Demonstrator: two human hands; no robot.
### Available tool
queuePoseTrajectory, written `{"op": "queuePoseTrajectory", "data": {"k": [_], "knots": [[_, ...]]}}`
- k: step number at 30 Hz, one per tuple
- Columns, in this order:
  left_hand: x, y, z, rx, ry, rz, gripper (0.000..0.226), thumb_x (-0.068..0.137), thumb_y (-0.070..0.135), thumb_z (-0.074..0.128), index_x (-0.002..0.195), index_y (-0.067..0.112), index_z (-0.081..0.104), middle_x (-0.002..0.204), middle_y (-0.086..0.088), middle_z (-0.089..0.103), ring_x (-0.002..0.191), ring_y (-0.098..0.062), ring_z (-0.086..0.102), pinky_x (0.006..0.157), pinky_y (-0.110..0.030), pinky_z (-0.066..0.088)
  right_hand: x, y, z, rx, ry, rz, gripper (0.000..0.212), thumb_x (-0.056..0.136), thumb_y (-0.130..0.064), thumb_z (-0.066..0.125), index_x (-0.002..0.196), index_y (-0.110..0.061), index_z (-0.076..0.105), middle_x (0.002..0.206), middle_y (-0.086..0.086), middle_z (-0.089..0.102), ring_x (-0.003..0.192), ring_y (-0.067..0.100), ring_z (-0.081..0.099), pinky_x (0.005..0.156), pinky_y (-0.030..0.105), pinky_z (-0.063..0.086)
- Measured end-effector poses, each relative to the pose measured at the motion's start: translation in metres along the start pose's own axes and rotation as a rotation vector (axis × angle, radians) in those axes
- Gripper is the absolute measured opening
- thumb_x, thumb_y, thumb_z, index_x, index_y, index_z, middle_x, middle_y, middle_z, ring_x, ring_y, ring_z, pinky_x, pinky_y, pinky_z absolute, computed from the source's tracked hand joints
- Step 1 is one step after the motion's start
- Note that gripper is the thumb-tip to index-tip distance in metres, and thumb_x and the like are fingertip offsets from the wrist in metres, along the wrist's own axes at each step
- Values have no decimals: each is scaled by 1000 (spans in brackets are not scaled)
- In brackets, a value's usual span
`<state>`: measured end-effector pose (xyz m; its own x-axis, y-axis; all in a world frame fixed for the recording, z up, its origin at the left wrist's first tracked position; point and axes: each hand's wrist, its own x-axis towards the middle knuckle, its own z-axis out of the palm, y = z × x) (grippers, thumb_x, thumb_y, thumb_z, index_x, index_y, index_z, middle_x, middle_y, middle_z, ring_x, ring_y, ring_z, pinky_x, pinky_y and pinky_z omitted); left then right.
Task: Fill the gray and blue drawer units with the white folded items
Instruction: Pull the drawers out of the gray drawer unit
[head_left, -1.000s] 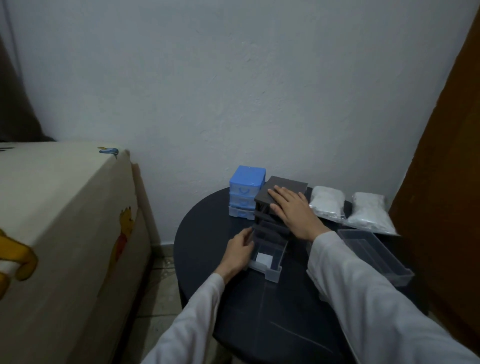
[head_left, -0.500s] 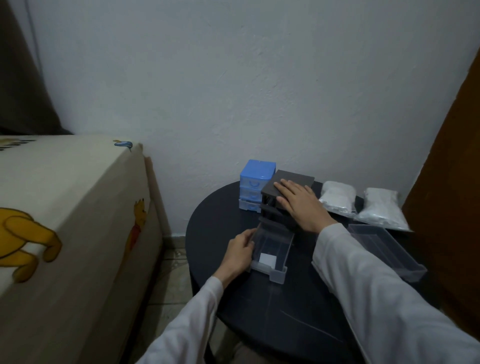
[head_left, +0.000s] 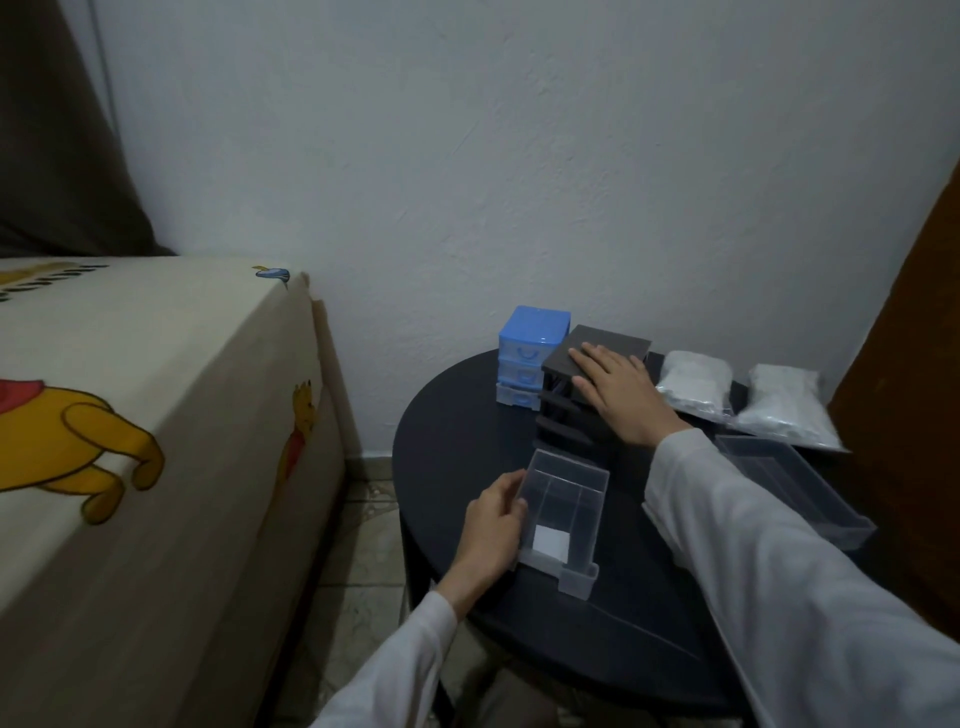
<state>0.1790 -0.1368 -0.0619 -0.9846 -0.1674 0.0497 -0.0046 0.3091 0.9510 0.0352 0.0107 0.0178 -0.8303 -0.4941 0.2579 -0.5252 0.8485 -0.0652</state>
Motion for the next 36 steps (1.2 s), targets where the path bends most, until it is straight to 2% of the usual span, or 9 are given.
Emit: {"op": "queuePoseTrajectory", "data": {"k": [4,8,13,16,22,25,27,31,36], "knots": [[0,3,-2,-5,-20,-29,47,95,13,49,141,17,37,140,-1,47,120,-7,46,96,-20,39,0,1,0,5,-7,-3,49,102,-34,24,148,-19,19,157,2,15,144,18,13,115,40,8],[11,15,-9,-2,45,-15,44,95,16,50,138,17,41,142,-1,45,126,-10,43,96,-18,34,-1,0,0,27,6,2,50,102,-35,25,148,-19,19,157,1,15,144,17,13,115,39,7],[39,50,-24,78,96,157,39,96,10,45,134,16,46,138,-3,49,117,-6,45,94,-18,34,-1,3,0,54,14,-11,53,101,-36,27,148,-16,18,156,1,17,144,14,14,115,37,8],[66,72,-27,208,121,294,39,96,5,41,134,11,48,135,-8,52,120,-13,47,91,-12,31,0,9,1,84,3,-31,53,100,-38,29,148,-16,20,157,-1,15,144,12,12,115,35,6],[107,88,-4,460,-73,440,43,99,11,37,142,8,33,146,-8,40,133,-18,37,107,-23,26,0,27,-2,308,34,-58,59,95,-40,45,144,-11,31,152,3,26,140,14,21,115,27,12],[123,86,7,548,-145,471,44,100,15,37,143,8,31,149,-8,35,138,-17,31,110,-22,20,-2,41,-7,278,38,-67,61,92,-43,47,143,-12,34,149,2,32,138,13,26,115,27,15],[132,84,13,584,-160,492,44,101,20,36,143,8,33,151,-6,32,141,-15,25,111,-21,16,-1,51,-10,251,22,-73,61,93,-43,46,144,-14,31,151,0,30,140,11,24,116,29,12],[154,84,23,629,-175,533,45,102,24,34,144,9,32,153,-3,29,142,-12,20,110,-16,12,8,68,-12,223,-23,-78,60,96,-40,42,147,-16,23,155,-2,20,142,8,17,113,18,9],[195,89,36,755,-219,554,45,103,21,28,145,6,27,154,-7,24,143,-16,20,113,-20,13,36,88,-6,171,-89,-26,62,98,-42,34,150,-16,12,157,-2,9,144,8,8,117,25,6]]}}
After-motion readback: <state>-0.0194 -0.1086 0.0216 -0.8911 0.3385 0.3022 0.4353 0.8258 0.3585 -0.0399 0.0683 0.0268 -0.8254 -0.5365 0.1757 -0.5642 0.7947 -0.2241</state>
